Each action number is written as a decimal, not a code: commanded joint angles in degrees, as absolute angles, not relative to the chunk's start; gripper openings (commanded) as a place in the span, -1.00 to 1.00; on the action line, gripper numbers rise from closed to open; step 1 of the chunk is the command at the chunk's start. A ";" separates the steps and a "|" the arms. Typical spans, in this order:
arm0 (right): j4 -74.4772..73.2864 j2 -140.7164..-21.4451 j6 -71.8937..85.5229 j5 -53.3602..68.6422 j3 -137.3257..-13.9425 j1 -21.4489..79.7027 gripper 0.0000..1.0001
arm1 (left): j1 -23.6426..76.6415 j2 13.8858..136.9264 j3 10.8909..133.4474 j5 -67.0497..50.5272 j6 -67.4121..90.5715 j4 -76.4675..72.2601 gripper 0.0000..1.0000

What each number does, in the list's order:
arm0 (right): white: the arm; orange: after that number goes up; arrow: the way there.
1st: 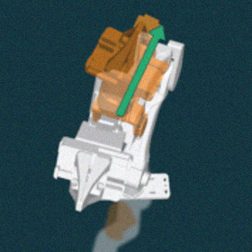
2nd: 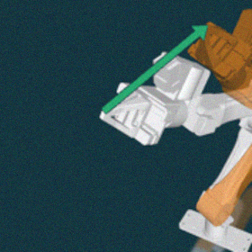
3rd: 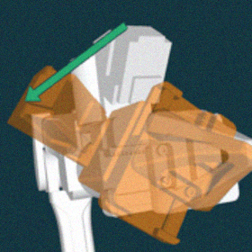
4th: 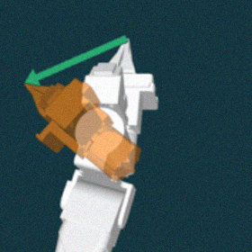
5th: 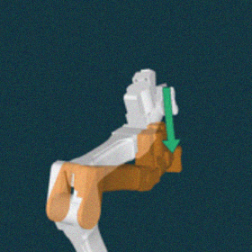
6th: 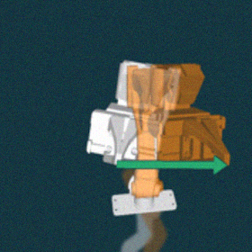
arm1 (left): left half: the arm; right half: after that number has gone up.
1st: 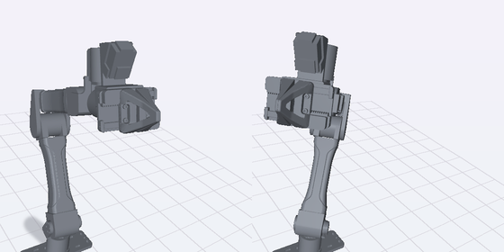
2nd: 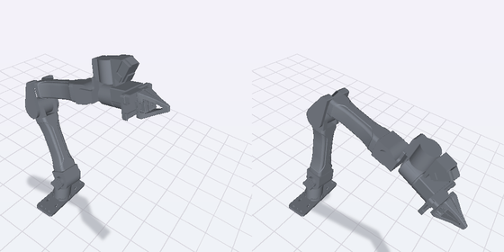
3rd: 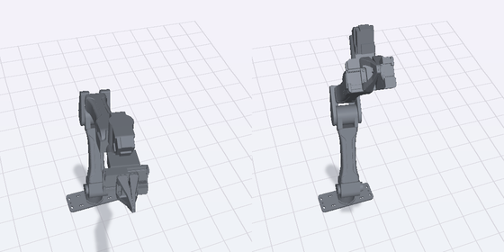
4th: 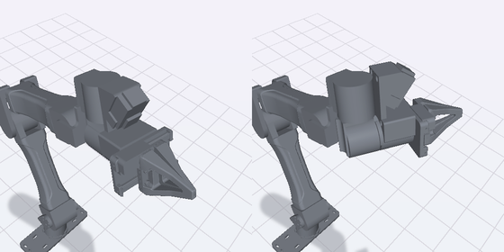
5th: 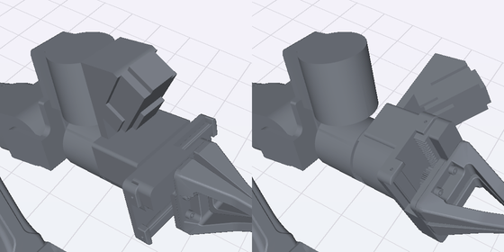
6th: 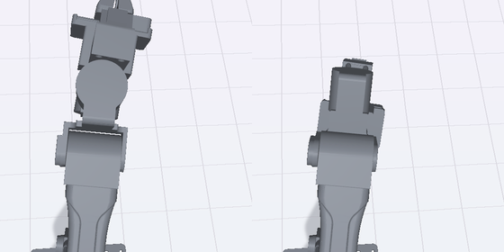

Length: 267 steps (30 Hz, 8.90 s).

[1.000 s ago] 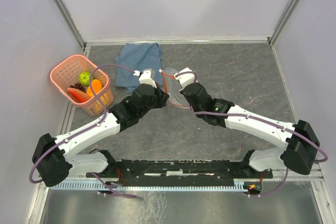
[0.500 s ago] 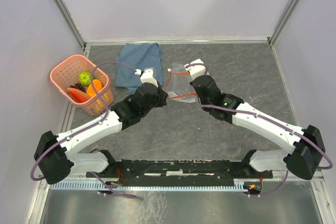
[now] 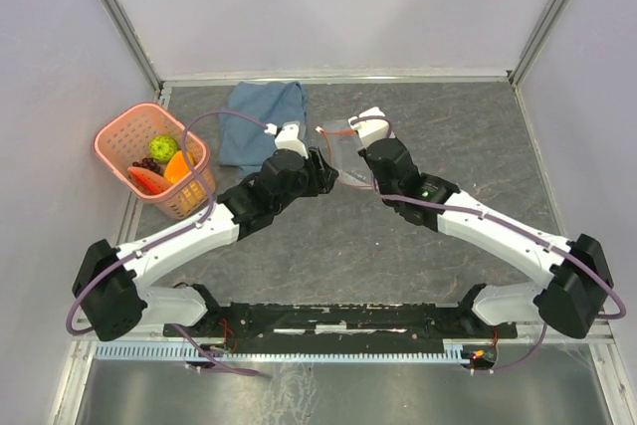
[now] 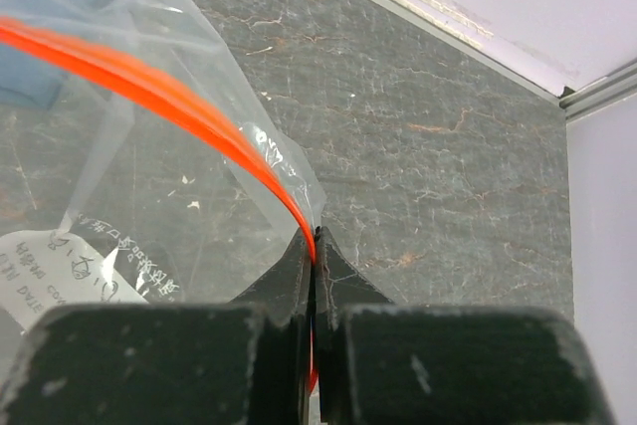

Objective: Place the food in the zip-top bag and seal the zipper
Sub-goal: Open the zipper of the food storage bag, then pick up the fake fruit from the bin, then place the fake fruit in the zipper food storage bag.

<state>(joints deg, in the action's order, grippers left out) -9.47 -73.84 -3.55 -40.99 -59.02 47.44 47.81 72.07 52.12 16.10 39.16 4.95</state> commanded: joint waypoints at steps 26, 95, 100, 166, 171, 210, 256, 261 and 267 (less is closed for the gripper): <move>0.86 -77.57 -5.89 -39.83 -55.19 45.00 -0.97 | 12.29 71.83 77.90 22.62 29.92 42.95 0.99; 1.31 -78.57 -4.91 -39.11 -53.89 44.53 -0.96 | -15.74 105.64 77.58 22.71 33.27 38.38 0.62; 1.19 -78.49 -5.00 -39.53 -53.98 44.47 -0.97 | -15.46 103.39 76.48 19.47 32.68 37.39 0.33; -18.71 -81.70 18.69 -11.02 -68.92 45.48 -0.96 | 27.31 65.44 55.45 5.49 45.04 -14.67 -0.88; -19.08 -82.16 21.48 -8.86 -69.94 45.84 -0.96 | 30.69 66.55 54.95 10.51 47.51 -19.17 -0.89; -23.72 -82.64 25.26 8.50 -76.79 45.39 -0.96 | 37.74 69.63 37.45 3.40 31.54 -52.17 -0.75; -20.23 -83.60 31.18 11.24 -73.31 38.14 -0.96 | 37.71 60.81 57.31 17.06 42.66 15.14 0.83; -18.92 -84.11 31.99 12.63 -72.72 37.35 -0.96 | 37.71 57.88 52.98 13.43 48.68 18.17 0.62; -18.29 -84.02 31.95 12.71 -72.03 36.76 -0.96 | 37.71 54.64 49.03 10.77 51.27 19.93 0.48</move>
<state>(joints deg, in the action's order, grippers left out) -22.13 -84.25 31.22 11.73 -72.34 37.26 37.52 56.82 50.52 13.08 46.63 17.93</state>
